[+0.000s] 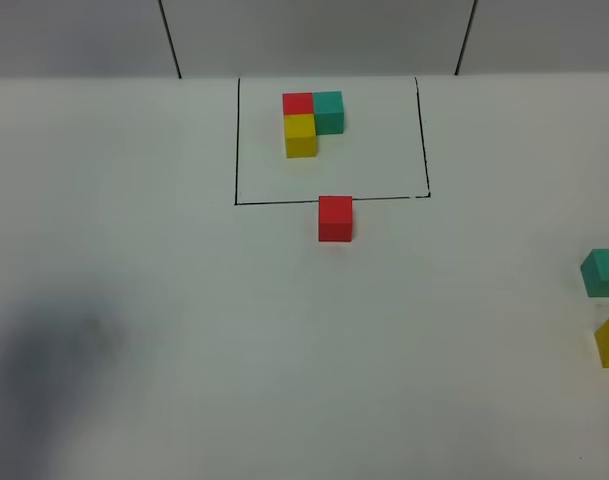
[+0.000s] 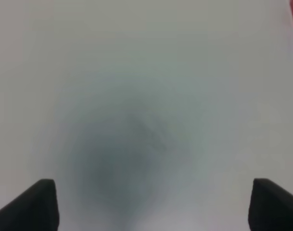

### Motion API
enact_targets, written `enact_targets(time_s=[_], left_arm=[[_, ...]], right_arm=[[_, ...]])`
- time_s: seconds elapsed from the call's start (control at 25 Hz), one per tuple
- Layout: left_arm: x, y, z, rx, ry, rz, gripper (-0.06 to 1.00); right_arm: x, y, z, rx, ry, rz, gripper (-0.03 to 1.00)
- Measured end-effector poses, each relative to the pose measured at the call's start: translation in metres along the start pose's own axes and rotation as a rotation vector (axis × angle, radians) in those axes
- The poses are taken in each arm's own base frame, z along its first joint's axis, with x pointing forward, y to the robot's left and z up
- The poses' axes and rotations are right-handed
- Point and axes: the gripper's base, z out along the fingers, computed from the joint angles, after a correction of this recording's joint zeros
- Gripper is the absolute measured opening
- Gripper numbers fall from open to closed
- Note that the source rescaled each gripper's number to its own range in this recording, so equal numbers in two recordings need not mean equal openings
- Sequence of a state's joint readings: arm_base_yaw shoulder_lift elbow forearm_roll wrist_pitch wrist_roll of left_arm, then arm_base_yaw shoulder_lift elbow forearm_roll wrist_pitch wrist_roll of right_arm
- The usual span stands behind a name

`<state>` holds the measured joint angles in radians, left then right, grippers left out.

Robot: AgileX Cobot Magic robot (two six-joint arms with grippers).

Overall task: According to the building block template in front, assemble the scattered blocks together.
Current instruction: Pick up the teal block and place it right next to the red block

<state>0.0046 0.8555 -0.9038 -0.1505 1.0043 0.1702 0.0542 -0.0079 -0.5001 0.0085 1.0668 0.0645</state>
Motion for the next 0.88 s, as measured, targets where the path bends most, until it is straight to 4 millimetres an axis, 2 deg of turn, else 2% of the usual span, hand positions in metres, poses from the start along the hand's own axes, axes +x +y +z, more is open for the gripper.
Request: enact_targets(time_s=[0.16,0.36,0.6,0.88], left_arm=[[0.041,-0.008,-0.028,-0.012,-0.140,0.017,0.78],[0.079,-0.014,-0.042,-0.013,-0.205,-0.004,0.78],[0.117,-0.018,-0.034,-0.010,-0.202,-0.008,0.78],[0.154,-0.020,-0.023,-0.017,-0.285,0.003,0.78]], right_arm=[[0.000,0.000,0.000,0.000,0.000,0.000,0.00],[0.000,0.000,0.000,0.000,0.000,0.000,0.00],[0.000,0.000,0.000,0.000,0.000,0.000,0.00],[0.000,0.000,0.000,0.000,0.000,0.000,0.00]])
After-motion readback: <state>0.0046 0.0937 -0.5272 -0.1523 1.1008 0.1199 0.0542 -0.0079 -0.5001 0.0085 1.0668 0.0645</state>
